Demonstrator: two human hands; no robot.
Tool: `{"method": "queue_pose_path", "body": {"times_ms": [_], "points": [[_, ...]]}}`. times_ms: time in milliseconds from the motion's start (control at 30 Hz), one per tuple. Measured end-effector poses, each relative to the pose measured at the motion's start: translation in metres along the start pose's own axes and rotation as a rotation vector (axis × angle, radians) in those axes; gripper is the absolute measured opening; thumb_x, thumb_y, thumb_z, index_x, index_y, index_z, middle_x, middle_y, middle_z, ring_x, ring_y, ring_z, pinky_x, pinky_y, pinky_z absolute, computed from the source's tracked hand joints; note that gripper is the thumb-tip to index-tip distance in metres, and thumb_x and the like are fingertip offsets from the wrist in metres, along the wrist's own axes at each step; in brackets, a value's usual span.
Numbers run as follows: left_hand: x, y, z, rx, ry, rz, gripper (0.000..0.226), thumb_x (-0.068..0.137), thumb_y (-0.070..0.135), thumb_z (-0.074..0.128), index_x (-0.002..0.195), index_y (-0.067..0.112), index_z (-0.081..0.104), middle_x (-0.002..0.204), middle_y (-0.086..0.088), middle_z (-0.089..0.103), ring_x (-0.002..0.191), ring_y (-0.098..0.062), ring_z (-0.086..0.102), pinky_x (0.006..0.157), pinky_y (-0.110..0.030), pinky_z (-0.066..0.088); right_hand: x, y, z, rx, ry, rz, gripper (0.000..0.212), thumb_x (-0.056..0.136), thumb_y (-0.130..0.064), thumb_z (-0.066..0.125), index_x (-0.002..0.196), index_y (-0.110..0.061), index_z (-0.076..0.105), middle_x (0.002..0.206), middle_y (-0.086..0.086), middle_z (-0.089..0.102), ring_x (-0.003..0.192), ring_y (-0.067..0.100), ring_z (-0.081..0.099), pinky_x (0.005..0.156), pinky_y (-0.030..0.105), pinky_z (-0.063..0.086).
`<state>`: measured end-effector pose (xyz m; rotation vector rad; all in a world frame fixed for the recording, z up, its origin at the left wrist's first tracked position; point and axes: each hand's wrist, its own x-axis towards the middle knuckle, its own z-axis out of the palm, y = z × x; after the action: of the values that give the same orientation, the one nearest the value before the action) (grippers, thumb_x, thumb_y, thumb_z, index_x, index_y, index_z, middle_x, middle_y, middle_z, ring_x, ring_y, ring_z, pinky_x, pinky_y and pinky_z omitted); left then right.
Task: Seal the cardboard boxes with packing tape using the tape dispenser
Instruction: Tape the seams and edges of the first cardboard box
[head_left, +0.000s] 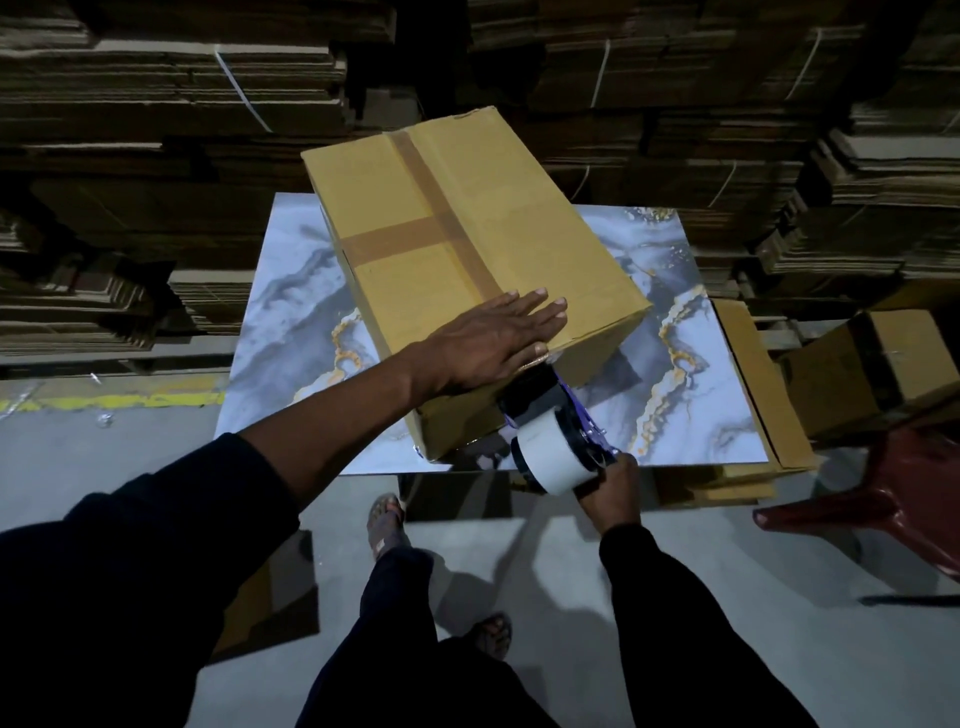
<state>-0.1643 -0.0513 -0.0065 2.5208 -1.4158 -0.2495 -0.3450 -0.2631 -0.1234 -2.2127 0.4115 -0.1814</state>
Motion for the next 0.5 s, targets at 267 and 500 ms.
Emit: {"method": "queue_pose_path", "body": {"times_ms": [267, 500], "points": [[0.002, -0.003, 0.001, 0.001, 0.008, -0.014, 0.063, 0.110, 0.046, 0.016, 0.166, 0.018, 0.015, 0.174, 0.002, 0.006, 0.161, -0.020, -0.002, 0.131, -0.040, 0.004, 0.015, 0.027, 0.011, -0.273, -0.009, 0.056, 0.009, 0.062, -0.007, 0.066, 0.061, -0.005, 0.058, 0.056, 0.014, 0.057, 0.059, 0.035, 0.058, 0.052, 0.032, 0.031], [0.005, -0.006, -0.002, 0.003, -0.003, -0.019, 0.065, 0.109, 0.048, 0.012, 0.166, 0.018, 0.016, 0.174, 0.002, 0.006, 0.161, -0.021, -0.001, 0.131, -0.041, 0.006, 0.033, 0.016, -0.009, -0.514, -0.033, -0.080, 0.010, 0.064, -0.008, 0.063, 0.061, -0.013, 0.055, 0.058, 0.018, 0.058, 0.052, 0.043, 0.056, 0.052, 0.032, 0.033]]}}
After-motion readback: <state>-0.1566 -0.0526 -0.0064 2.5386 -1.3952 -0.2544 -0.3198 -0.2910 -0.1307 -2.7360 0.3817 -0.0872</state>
